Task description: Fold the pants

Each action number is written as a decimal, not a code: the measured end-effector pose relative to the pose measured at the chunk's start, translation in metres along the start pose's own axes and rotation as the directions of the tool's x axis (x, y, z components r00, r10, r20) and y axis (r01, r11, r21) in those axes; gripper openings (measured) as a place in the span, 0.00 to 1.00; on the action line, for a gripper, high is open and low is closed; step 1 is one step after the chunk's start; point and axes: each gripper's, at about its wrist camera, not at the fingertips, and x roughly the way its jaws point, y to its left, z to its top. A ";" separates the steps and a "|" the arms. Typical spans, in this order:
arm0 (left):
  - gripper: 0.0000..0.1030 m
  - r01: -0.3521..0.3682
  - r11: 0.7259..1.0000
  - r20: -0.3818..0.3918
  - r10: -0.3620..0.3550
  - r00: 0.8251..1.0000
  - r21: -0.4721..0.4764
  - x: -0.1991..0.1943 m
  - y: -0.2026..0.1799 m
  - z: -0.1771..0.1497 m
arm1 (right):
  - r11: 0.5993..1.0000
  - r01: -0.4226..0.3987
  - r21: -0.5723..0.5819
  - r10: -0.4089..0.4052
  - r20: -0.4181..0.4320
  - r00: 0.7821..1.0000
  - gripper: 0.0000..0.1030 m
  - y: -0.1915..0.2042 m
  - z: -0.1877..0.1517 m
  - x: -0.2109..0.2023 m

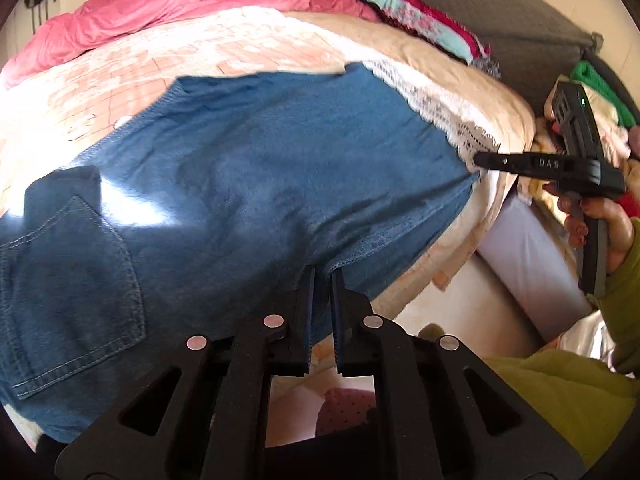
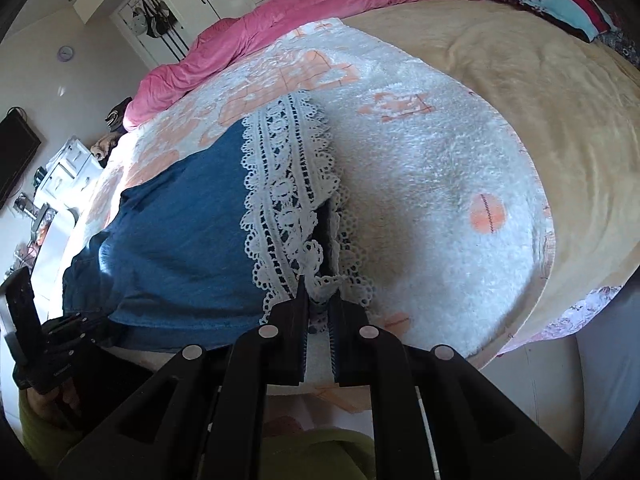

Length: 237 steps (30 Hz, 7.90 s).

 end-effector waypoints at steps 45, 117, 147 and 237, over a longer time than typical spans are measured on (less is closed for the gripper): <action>0.50 -0.333 0.748 0.036 0.429 0.903 -0.574 -0.124 0.164 -0.083 | 0.888 -0.051 -0.456 0.009 -0.093 0.996 0.63 0.085 -0.010 0.026; 0.61 -0.064 0.973 0.123 0.092 0.988 -0.221 0.060 0.065 0.082 | 0.916 0.024 -0.401 -0.020 0.013 1.000 0.26 0.045 0.138 0.118; 0.87 -0.189 0.794 0.053 0.268 0.962 -0.577 -0.047 0.110 -0.018 | 0.859 0.130 -0.495 -0.125 0.043 0.991 0.55 0.062 -0.002 0.032; 0.33 0.132 0.982 -0.122 -0.117 0.986 0.132 0.180 -0.082 0.211 | 0.979 -0.101 -0.176 0.117 0.086 0.989 0.42 0.023 0.009 0.022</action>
